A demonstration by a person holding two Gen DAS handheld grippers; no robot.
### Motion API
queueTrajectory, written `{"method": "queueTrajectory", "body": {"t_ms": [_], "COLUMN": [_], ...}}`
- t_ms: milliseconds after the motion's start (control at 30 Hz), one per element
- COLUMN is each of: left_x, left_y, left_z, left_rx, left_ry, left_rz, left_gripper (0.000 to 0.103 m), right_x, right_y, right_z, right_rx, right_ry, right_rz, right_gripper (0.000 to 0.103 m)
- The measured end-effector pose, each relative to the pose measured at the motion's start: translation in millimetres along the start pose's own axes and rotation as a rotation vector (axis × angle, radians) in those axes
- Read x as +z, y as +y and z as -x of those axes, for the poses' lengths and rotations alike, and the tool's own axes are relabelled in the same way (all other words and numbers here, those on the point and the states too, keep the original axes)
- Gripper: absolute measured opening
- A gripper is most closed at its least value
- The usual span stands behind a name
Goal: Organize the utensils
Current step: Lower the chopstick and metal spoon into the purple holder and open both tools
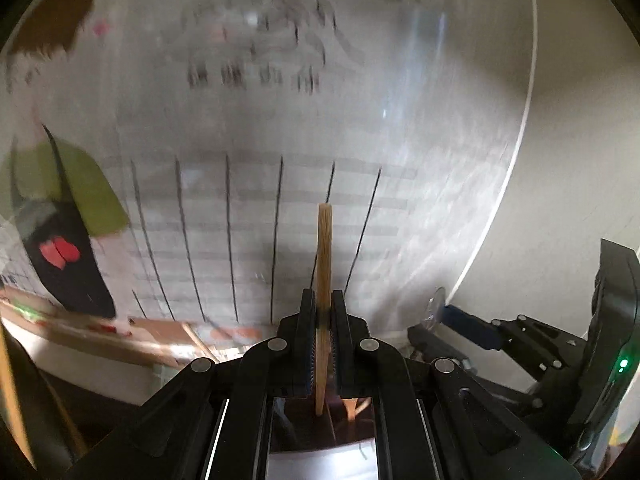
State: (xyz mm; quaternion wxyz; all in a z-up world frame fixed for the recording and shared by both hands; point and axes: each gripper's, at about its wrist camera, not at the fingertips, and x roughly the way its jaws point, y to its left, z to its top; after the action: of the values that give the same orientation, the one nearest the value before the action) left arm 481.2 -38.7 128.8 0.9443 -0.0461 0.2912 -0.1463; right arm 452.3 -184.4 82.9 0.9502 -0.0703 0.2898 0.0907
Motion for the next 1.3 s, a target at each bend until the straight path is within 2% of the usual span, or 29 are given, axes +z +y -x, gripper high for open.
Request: {"method": "queueTrajectory", "body": {"t_ms": [167, 300, 400, 467, 500, 567, 633, 800, 1067, 1167, 1233, 1300], "left_x": [-29.2, -47.3, -55.1, -58.3, -60.1, -66.2, -72.7, -100.1, -149.6, -151.4, -145.6, -138.9], "left_y": [6.6, 9.9, 8.8, 8.1, 8.1, 8.3, 7.4, 8.5, 1.5, 1.4, 4.4, 9.9], "left_z": [-38.7, -48.3, -46.1, -38.3, -31.3, -14.5, 1.6, 38.1, 74.7, 69.2, 61.0, 65.2], "left_rx": [0.001, 0.008, 0.015, 0.010, 0.015, 0.036, 0.069, 0.075, 0.062, 0.050, 0.074, 0.055], "left_ry": [0.136, 0.189, 0.215, 0.226, 0.225, 0.210, 0.195, 0.197, 0.243, 0.229, 0.242, 0.241], "left_rz": [0.013, 0.024, 0.020, 0.024, 0.025, 0.008, -0.024, -0.036, -0.047, -0.045, -0.037, 0.000], "left_gripper": [0.007, 0.009, 0.009, 0.011, 0.014, 0.035, 0.048, 0.050, 0.052, 0.053, 0.053, 0.053], "right_x": [-26.3, -43.8, -51.9, -54.9, -55.2, -53.3, -55.3, -76.2, -130.4, -145.7, -146.9, -144.2], "right_y": [2.3, 9.0, 14.2, 15.8, 16.4, 18.7, 18.7, 11.5, 11.5, 14.7, 17.8, 19.7], "right_z": [-35.4, -56.0, -57.5, -49.4, -41.2, -23.8, -2.8, 38.3, 58.5, 55.7, 45.3, 39.3], "right_rx": [0.036, 0.064, 0.077, 0.070, 0.069, 0.073, 0.081, 0.066, 0.095, 0.081, 0.060, 0.052], "right_ry": [0.100, 0.181, 0.208, 0.197, 0.180, 0.151, 0.127, 0.127, 0.191, 0.217, 0.240, 0.241], "right_rz": [-0.022, -0.013, 0.005, 0.017, 0.022, 0.023, 0.028, 0.050, 0.008, -0.005, -0.014, -0.024], "right_gripper": [0.028, 0.029, 0.034, 0.045, 0.048, 0.054, 0.055, 0.056, 0.059, 0.060, 0.059, 0.059]}}
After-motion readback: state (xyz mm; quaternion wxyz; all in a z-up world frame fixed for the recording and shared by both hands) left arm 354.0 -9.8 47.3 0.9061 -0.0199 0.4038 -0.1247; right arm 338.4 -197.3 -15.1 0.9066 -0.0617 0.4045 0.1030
